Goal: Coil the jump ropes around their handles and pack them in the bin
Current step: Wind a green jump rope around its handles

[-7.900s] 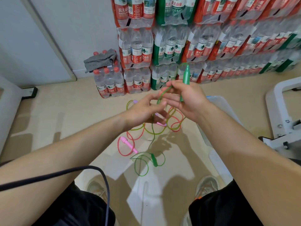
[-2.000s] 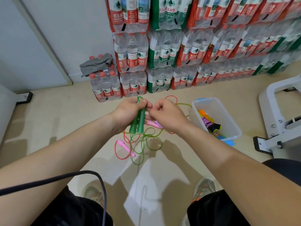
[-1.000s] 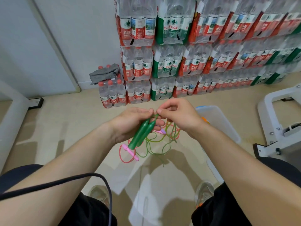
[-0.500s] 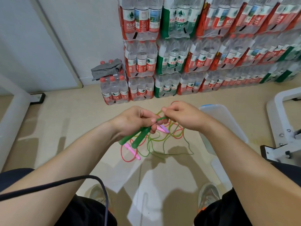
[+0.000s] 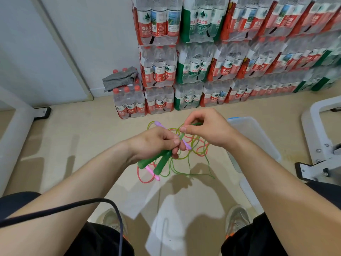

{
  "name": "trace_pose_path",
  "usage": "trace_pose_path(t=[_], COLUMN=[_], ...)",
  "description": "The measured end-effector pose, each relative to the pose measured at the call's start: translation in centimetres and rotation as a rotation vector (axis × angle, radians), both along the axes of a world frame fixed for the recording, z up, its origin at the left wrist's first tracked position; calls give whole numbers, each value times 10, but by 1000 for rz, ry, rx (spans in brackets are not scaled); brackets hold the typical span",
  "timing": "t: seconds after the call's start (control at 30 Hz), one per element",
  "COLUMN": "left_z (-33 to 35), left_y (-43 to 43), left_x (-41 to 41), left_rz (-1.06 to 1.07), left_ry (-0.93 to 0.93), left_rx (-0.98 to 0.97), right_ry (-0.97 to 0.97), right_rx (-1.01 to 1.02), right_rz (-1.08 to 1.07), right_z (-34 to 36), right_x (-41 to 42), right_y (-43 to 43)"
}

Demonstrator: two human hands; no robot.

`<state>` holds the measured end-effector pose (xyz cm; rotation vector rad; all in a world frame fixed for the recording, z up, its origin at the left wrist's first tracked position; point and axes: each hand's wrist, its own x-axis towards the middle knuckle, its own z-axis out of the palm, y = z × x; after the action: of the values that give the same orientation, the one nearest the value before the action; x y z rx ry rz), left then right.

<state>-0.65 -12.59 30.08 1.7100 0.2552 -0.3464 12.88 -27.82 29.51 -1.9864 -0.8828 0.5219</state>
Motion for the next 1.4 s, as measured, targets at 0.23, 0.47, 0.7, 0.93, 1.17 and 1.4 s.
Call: trace_pose_path(t=[0.23, 0.47, 0.7, 0.93, 1.17, 1.4], left_z=[5, -16, -24, -32, -37, -42], left_y=[11, 3, -9, -10, -14, -30], left_x=[3, 6, 4, 7, 10, 9], left_rz=[276, 610, 627, 728, 837, 806], left_ry=[-132, -96, -62, -159, -196, -129], left_rx=[-411, -442, -428, -200, -185, -181], right_ry=[319, 450, 496, 510, 337, 113], right_rx=[86, -33, -152, -105, -44, -132], right_rz=[-84, -49, -66, -44, -25, -14], right_z=[-10, -24, -27, -17, -24, -31], right_x=[-15, -44, -52, -63, -74, -79], right_y=[1, 10, 10, 12, 15, 12])
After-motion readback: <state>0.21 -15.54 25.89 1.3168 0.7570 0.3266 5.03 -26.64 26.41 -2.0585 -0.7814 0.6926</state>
